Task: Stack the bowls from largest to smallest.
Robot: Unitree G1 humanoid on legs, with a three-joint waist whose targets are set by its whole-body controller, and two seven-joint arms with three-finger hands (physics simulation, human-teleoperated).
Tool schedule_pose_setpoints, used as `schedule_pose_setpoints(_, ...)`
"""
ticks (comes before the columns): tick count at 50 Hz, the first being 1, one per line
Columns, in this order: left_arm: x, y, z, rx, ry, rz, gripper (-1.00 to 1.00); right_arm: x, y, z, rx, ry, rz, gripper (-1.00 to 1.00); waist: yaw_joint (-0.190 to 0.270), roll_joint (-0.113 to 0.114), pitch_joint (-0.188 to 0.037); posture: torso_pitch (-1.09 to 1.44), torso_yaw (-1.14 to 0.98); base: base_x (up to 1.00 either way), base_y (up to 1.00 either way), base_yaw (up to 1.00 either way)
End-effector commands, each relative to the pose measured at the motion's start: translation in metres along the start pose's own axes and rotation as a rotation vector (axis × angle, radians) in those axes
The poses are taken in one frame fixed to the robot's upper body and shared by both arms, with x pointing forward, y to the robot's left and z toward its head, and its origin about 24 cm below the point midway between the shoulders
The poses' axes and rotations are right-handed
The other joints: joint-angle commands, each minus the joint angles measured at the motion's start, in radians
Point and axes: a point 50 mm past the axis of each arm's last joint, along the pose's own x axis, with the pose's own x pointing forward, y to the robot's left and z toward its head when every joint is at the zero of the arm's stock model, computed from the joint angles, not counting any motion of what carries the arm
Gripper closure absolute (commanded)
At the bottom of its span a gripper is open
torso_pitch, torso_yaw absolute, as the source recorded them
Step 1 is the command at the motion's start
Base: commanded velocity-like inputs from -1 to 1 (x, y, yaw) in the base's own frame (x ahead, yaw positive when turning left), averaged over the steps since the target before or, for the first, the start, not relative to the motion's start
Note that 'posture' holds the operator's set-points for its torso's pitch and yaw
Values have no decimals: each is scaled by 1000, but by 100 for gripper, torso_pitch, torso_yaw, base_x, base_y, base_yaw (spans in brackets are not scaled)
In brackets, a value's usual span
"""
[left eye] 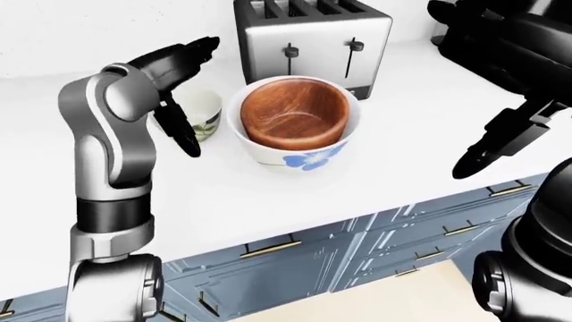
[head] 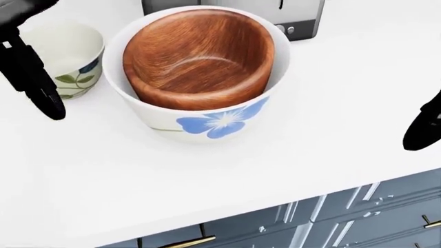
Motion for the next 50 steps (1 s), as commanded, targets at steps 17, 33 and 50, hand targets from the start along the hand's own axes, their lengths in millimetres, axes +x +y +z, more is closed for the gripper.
schedule_pose_setpoints(17,13,-8,-5,63,42,38,-100,-3,-3,0,-13,-5,-55,-100,0,1,-34,0,0,0,0,0)
schedule_pose_setpoints(33,18,-16,-19,67,124,14,-89,-1,2,-1,-12,-2,-48,-100,-1,2,-40,0,0,0,0,0)
schedule_pose_setpoints(50,42,-17,-27,69,189,22,-57,3,7,-2,-12,-4,-42,-100,-1,1,-46,0,0,0,0,0)
